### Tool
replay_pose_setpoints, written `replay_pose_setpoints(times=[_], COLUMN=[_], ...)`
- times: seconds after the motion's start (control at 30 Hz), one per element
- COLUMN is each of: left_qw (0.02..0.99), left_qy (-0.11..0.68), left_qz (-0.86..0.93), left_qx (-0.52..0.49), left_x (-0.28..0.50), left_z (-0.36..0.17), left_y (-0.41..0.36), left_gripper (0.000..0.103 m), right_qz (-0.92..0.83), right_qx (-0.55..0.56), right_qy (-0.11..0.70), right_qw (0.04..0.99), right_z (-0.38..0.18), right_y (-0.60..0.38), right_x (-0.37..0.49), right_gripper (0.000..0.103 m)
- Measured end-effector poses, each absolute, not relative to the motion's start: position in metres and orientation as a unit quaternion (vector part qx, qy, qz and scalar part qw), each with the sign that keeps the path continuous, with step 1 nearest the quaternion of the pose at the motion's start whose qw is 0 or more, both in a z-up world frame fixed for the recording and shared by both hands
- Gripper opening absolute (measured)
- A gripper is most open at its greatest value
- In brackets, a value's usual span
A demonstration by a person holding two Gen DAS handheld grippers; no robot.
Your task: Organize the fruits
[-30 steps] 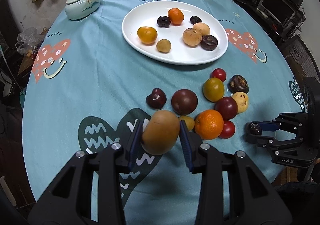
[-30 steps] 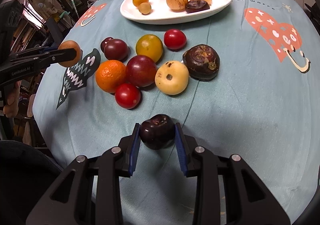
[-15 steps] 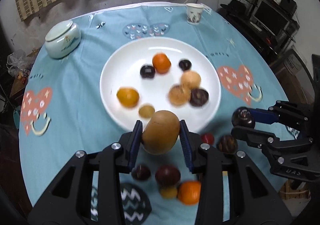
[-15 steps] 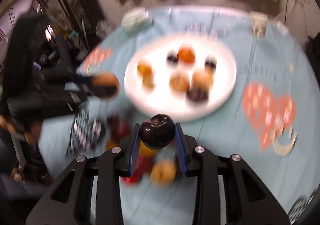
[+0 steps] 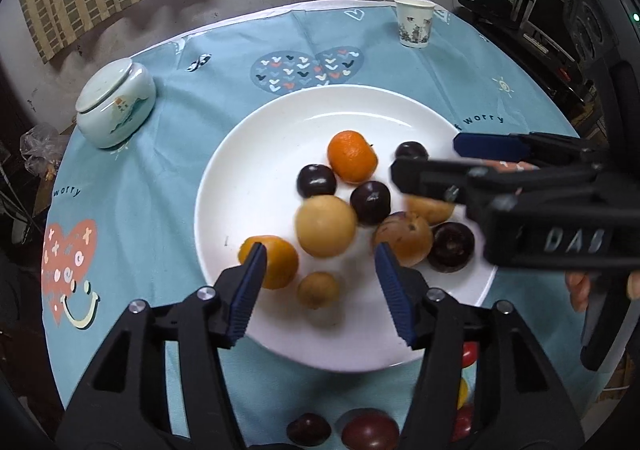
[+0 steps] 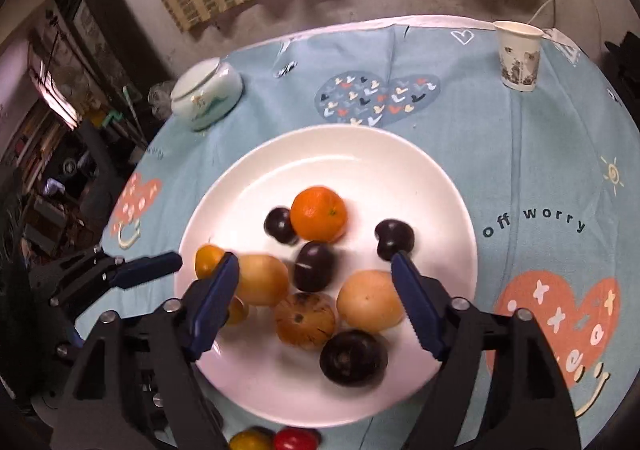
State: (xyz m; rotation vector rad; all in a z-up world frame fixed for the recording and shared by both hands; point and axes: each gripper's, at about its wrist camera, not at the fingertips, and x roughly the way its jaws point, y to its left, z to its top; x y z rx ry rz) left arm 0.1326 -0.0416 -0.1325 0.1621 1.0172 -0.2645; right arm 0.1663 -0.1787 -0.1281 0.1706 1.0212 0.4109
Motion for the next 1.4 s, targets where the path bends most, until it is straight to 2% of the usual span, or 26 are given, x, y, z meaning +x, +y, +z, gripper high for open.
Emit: replay_pose_setpoints(times=[0.1,0.17,0.37,0.67,0.87,1.07,1.4], left_qw=[0.871,0.879,0.882,0.849,0.829,0.821,0.822], left_qy=[0.472,0.461,0.456,0.495,0.526,0.552,0.550], left_qz=[-0.116,-0.107,-0.110,-0.172,-0.177,-0.139,-0.145], left_qx=[0.065,0.063,0.052,0.074,0.068,0.035,0.023], left_x=[0.126,0.118,0.086,-0.009,-0.049,-0.052,-0.021], left_z=[-0.123,-0.115,-0.103,-0.121,-0.141,-0.154,-0.152], left_y=[-0.030,-0.023,-0.007,-0.006,0.001,0.012,-0.019], left_gripper=[0.059,0.067,0.069,0.073,0.074,0.075,0.075], right_qz=[0.193,0.195,0.213,0.189,0.214,0.236,0.222], right_qx=[0.092,0.094,0.094,0.144,0.047,0.031,0.036], right_qy=[0.473,0.473,0.485,0.530,0.561,0.566,0.565], right_qw=[0.855,0.854,0.843,0.814,0.798,0.789,0.794], right_z=[-0.122,-0.117,-0.112,-0.151,-0.166,-0.172,-0.165], right_y=[-0.186,-0.192,-0.212,-0.242,-0.206,-0.173,-0.185], right_x=[0.164,0.156,0.098,-0.021,-0.067,-0.079,-0.083], right_gripper=[0.079,0.079,0.079,0.079,0.079,0.079,0.079])
